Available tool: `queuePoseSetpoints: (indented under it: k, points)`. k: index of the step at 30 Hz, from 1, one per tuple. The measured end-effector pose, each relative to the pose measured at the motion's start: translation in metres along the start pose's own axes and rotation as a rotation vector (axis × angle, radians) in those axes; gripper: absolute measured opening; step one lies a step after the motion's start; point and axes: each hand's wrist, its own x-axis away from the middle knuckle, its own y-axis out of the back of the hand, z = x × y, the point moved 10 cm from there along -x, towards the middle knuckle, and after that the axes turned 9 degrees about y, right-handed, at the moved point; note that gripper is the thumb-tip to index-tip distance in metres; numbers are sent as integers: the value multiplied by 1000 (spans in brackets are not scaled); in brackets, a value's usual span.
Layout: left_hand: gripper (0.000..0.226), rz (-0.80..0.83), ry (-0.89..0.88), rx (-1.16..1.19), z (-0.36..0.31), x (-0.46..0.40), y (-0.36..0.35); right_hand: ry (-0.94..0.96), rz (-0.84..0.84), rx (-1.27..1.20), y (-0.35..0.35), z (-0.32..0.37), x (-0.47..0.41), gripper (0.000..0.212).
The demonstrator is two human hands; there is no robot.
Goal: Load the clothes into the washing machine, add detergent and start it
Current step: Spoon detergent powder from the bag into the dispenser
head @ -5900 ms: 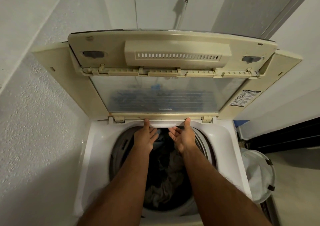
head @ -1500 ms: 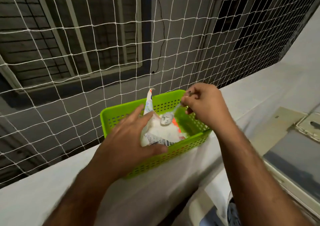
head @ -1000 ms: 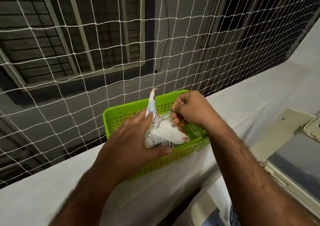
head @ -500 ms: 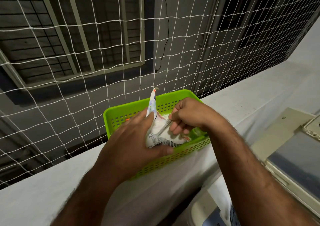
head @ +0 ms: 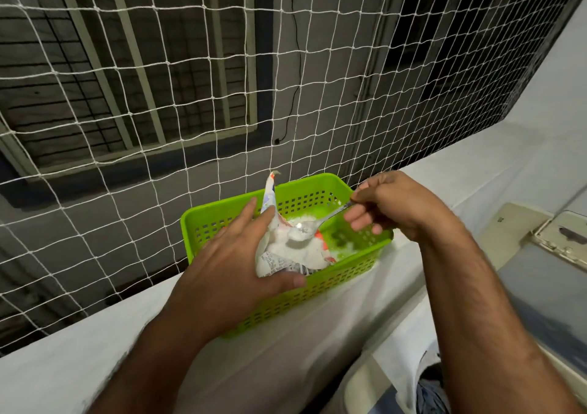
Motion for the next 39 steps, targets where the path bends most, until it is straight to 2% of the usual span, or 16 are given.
queuePoseSetpoints:
  k: [4, 9, 15, 22, 27, 30, 33, 35, 39]
  points:
    - [125, -12, -15, -38, -8, 0, 6, 13, -80, -96, 25, -3, 15, 19]
    - [114, -68, -106, 4, -51, 0, 9, 56, -201, -197, 70, -10, 44, 16]
    - [100, -147, -267, 51, -134, 4, -12, 43, -365, -253, 149, -39, 96, 17]
    - [98, 83, -401, 151, -220, 10, -128, -93, -583, -304, 243, -141, 167, 16]
    - [99, 317, -395, 152, -255, 21, -244, -250, -776, -330, 292, -248, 227, 22]
    - [86, 458, -384, 130, -268, 35, -318, -357, -880, -333, 307, -311, 263, 27]
    - [78, 586, -397, 84, -279, 55, -386, -442, -982, -361, 311, -368, 294, 24]
    - [82, 610, -456, 1, -287, 64, -426, -474, -1031, -371, 311, -399, 309, 18]
    - [84, 707, -495, -184, -297, 81, -493, -528, -1081, -344, 312, -446, 324, 22]
